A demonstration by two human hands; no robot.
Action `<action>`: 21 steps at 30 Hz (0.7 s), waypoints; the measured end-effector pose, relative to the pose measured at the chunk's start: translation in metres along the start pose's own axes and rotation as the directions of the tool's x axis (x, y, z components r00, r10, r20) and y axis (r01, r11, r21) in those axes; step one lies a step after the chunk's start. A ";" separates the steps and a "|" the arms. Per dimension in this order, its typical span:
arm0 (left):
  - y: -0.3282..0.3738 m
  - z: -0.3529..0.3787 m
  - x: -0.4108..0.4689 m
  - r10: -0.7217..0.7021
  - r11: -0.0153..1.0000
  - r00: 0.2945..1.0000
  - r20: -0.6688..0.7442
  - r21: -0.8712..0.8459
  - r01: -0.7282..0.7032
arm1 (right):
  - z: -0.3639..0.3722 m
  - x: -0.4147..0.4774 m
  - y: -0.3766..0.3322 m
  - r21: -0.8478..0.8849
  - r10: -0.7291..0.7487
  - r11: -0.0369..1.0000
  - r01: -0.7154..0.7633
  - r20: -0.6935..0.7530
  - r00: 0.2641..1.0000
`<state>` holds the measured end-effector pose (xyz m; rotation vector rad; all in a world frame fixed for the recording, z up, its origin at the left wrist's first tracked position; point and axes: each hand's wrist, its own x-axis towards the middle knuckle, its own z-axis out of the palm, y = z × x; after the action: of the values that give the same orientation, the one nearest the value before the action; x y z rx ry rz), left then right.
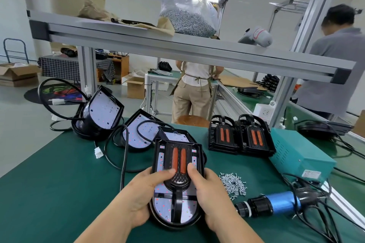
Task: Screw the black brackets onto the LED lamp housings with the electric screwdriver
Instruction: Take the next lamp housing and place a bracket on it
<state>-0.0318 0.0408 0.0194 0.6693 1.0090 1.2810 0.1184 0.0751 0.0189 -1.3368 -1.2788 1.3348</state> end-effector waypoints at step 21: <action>-0.001 0.007 -0.002 -0.059 0.988 0.994 -0.089 0.138 0.071 | -0.140 -0.015 -0.040 -0.461 -0.101 0.885 -0.068 -0.332 0.938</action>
<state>-0.0245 0.0393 0.0219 0.6892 1.1901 1.1972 0.2548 0.0794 0.0725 -1.7947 -1.4020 0.7406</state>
